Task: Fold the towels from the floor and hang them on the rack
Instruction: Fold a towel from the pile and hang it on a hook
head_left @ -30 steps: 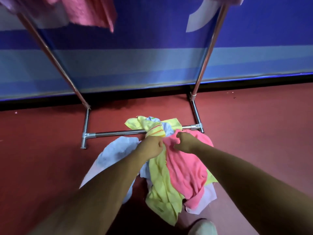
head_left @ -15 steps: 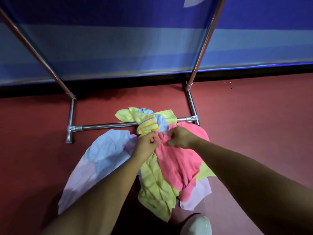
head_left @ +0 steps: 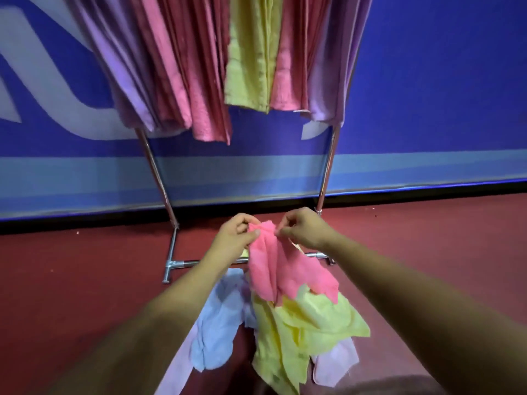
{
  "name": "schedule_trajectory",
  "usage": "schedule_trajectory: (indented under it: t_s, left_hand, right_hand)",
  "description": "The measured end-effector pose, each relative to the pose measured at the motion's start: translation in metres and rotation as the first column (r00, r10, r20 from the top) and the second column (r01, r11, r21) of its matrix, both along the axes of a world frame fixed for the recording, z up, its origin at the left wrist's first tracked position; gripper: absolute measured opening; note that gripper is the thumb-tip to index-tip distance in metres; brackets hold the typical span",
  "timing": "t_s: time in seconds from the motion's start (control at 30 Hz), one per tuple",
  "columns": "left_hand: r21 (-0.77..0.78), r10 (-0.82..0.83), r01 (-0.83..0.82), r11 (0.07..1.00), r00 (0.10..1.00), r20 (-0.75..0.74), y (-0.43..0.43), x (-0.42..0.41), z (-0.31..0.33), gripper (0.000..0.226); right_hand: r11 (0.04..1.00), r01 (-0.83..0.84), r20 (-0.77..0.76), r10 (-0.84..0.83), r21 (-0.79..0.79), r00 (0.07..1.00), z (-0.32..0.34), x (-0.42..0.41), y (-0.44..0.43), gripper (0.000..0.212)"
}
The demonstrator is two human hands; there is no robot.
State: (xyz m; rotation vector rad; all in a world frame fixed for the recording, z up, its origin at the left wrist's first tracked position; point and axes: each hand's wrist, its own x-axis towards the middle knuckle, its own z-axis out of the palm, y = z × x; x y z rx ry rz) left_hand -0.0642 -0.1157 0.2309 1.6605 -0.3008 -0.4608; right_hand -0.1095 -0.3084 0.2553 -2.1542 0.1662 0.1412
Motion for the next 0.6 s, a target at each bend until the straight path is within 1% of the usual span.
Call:
schedule_trajectory:
  t_s: [0.03,0.1,0.17,0.27,0.4,0.47,0.53,0.57,0.6]
  left_hand:
    - [-0.027,0.016,-0.015,1.000,1.000,0.022,0.008,-0.005,0.018,0.027]
    - [-0.080,0.050,-0.046,0.996,0.998,0.046,0.026,-0.012,0.050,0.028]
    - [-0.167,0.101,-0.091,0.982,0.993,0.053,0.045,-0.020,0.077,0.032]
    - [-0.283,0.186,-0.175,0.943,0.982,0.013,0.075,-0.036,0.103,0.028]
    - [-0.295,0.191,-0.177,0.939,0.981,0.018,0.106,-0.061,0.111,0.017]
    - [-0.283,0.186,-0.165,0.945,0.981,0.049,0.111,-0.066,0.114,0.018]
    - [-0.273,0.177,-0.148,0.950,0.980,0.086,0.112,-0.070,0.118,0.019]
    - [-0.271,0.172,-0.139,0.952,0.980,0.102,0.113,-0.072,0.119,0.019]
    - [-0.270,0.166,-0.130,0.954,0.980,0.113,0.114,-0.074,0.119,0.018]
  right_hand:
    - [0.999,0.021,0.017,-0.021,0.044,1.000,0.013,-0.006,0.007,0.013]
    - [0.994,0.031,0.051,-0.036,0.104,0.998,0.037,-0.018,0.024,0.019]
    - [0.988,0.040,0.124,-0.059,0.149,0.991,0.058,-0.028,0.042,0.022]
    - [0.946,0.052,0.201,-0.122,0.319,0.972,0.086,-0.045,0.074,0.019]
    - [0.908,0.067,0.208,-0.167,0.414,0.964,0.085,-0.067,0.106,0.011]
    - [0.913,0.095,0.190,-0.183,0.396,0.965,0.079,-0.072,0.112,0.011]
    - [0.922,0.092,0.173,-0.168,0.377,0.971,0.078,-0.072,0.115,0.014]
    - [0.907,0.076,0.165,-0.157,0.415,0.974,0.080,-0.071,0.117,0.014]
    - [0.866,0.056,0.149,-0.149,0.497,0.978,0.083,-0.071,0.120,0.012]
